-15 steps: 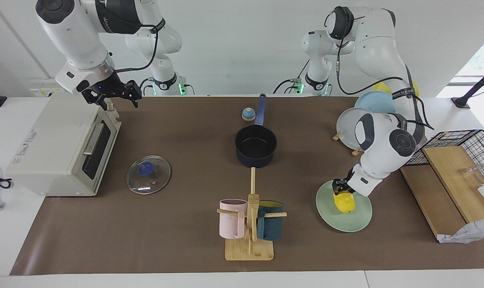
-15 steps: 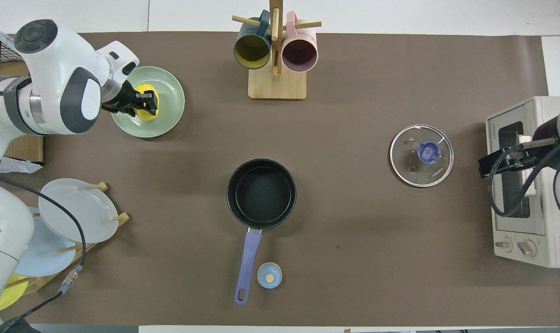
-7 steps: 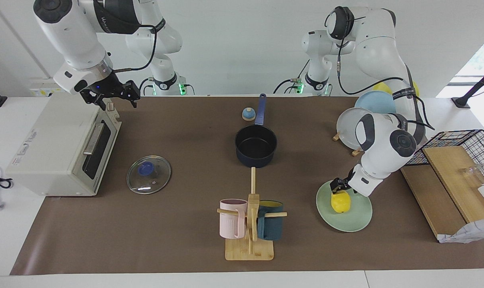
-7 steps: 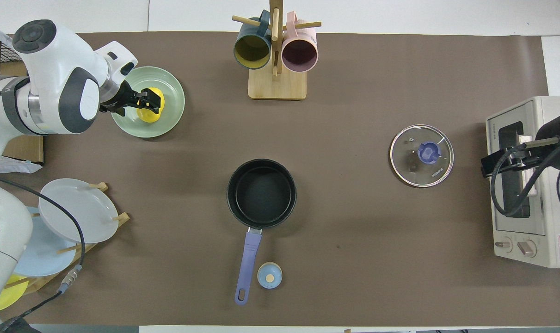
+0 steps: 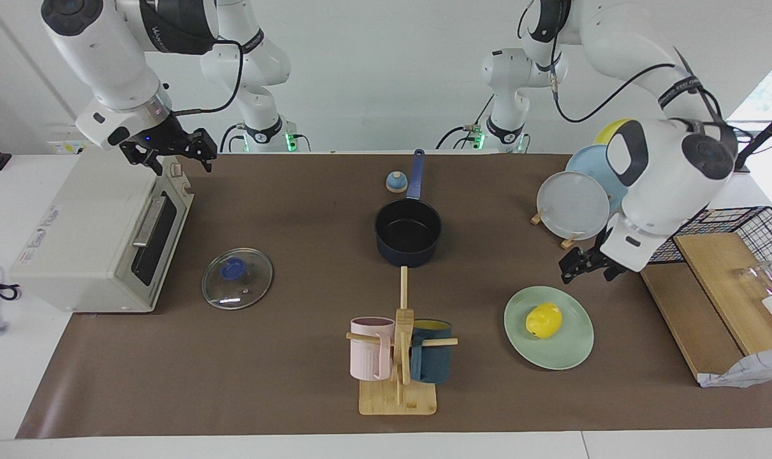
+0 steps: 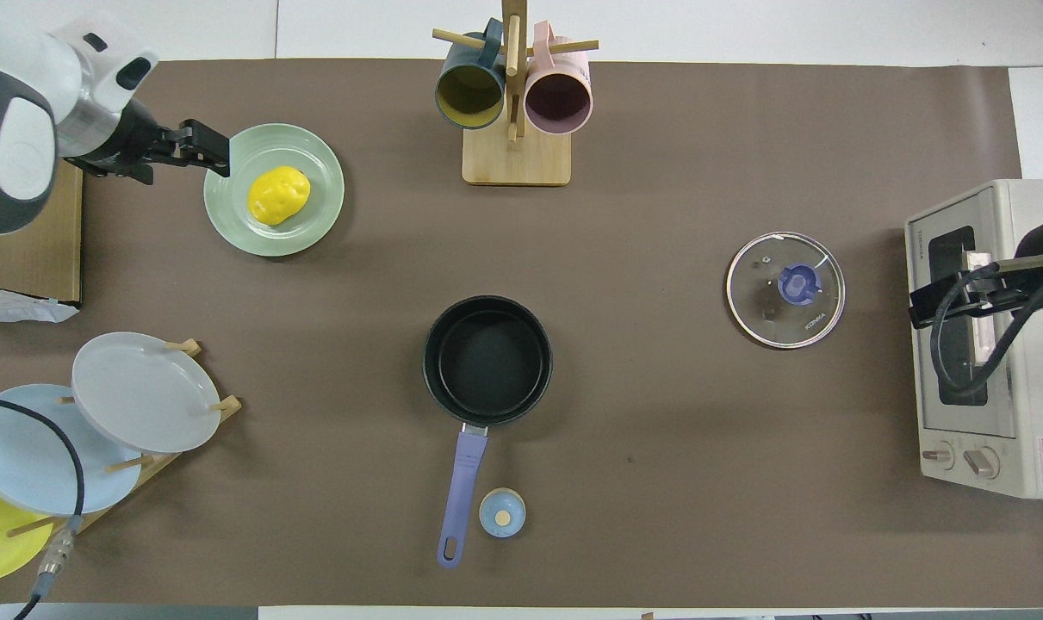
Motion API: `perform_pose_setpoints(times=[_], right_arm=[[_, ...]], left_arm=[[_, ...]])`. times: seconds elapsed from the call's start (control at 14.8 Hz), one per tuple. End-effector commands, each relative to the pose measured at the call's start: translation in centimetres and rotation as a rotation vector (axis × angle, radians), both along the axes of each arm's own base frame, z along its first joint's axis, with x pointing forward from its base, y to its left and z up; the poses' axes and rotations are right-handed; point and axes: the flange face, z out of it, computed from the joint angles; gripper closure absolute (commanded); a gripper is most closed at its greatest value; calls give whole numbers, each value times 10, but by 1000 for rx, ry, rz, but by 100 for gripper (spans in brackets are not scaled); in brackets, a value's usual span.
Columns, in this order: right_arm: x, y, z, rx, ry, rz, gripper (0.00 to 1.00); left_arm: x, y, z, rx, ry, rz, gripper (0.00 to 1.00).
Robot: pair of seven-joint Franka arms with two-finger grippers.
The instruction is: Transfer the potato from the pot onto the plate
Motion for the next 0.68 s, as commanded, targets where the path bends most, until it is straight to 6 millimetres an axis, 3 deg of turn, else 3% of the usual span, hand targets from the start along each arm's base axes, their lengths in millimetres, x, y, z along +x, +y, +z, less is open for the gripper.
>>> perform_pose_setpoints(times=[0.0, 0.14, 0.27, 0.41, 0.61], right_arm=[[-2, -4, 6, 6, -26, -20, 0], [2, -3, 6, 6, -54, -18, 0], [3, -3, 7, 6, -66, -19, 0], [3, -3, 7, 6, -65, -18, 0], [3, 0, 7, 9, -65, -16, 0]], left_arm=[[-36, 12, 65, 31, -44, -4, 0], [-62, 22, 91, 41, -8, 5, 0], [-90, 24, 95, 51, 24, -30, 0], [-114, 29, 81, 56, 51, -77, 0], [-128, 29, 60, 58, 61, -64, 0]])
